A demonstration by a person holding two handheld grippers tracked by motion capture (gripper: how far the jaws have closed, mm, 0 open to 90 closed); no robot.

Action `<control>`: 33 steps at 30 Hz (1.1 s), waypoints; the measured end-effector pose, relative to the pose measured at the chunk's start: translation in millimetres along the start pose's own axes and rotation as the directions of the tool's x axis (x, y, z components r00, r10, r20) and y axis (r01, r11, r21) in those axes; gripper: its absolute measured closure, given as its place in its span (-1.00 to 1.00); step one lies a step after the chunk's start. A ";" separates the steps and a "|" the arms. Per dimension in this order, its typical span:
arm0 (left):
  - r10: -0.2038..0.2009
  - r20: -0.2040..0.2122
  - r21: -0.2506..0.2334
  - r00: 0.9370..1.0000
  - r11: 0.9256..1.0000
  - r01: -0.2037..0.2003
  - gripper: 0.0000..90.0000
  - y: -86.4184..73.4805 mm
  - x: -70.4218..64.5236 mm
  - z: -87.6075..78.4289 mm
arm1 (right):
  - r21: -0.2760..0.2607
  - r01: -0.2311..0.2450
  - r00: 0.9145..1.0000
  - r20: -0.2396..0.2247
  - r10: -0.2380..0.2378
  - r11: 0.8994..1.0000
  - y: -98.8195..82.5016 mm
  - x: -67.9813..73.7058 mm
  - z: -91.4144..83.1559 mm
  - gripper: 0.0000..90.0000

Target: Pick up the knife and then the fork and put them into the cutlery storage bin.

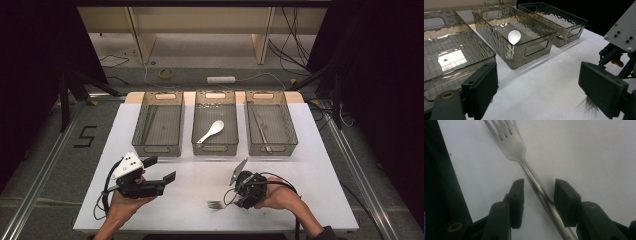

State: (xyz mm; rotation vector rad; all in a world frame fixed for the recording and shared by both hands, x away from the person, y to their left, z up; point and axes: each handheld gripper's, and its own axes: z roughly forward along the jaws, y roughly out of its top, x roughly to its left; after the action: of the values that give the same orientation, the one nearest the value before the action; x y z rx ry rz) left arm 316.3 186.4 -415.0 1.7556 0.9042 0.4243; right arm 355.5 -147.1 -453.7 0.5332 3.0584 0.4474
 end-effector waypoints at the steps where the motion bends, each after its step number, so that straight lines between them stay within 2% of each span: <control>1: 0.000 0.000 0.000 1.000 1.000 0.000 -0.66 0.1 0.0 0.0 | 0.008 0.011 1.000 0.002 -0.011 1.000 -0.2 -0.4 0.3 0.40; 2: 0.001 0.000 -0.001 1.000 1.000 -0.001 -0.66 0.2 0.0 -0.1 | 0.007 -0.005 1.000 0.004 0.004 1.000 0.2 0.6 1.0 0.42; 8: 0.001 0.001 -0.001 1.000 1.000 -0.001 -0.66 0.1 -0.1 -0.1 | 0.029 0.010 1.000 0.013 -0.010 1.000 -0.1 -0.3 3.7 0.48; 10: 0.001 0.000 0.000 1.000 1.000 -0.001 -0.66 0.0 -0.1 -0.1 | 0.025 0.000 1.000 0.016 0.000 1.000 0.2 0.0 4.2 0.52; 19: 0.000 0.000 0.002 1.000 1.000 0.000 -0.66 0.0 -0.4 0.1 | 0.032 0.023 0.999 0.035 -0.024 0.999 0.4 2.5 5.0 0.54; 25: -0.001 -0.001 0.002 1.000 1.000 0.001 -0.66 -0.1 -0.4 0.4 | 0.056 0.063 0.997 0.045 -0.066 0.996 1.8 3.8 4.9 0.58; 28: 0.000 -0.001 0.002 1.000 1.000 0.000 -0.66 -0.2 -0.6 0.6 | 0.064 0.079 0.996 0.046 -0.082 0.995 2.9 4.8 5.3 0.62; 33: 0.000 -0.001 0.003 1.000 1.000 0.000 -0.66 0.0 -0.6 0.3 | 0.073 0.080 0.996 0.037 -0.083 0.994 4.0 6.3 5.6 0.73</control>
State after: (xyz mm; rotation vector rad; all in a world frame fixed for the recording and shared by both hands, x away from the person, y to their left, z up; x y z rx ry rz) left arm 316.1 185.8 -415.1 1.7581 0.9058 0.4248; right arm 351.2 -139.9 -457.7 0.4119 3.0531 0.3230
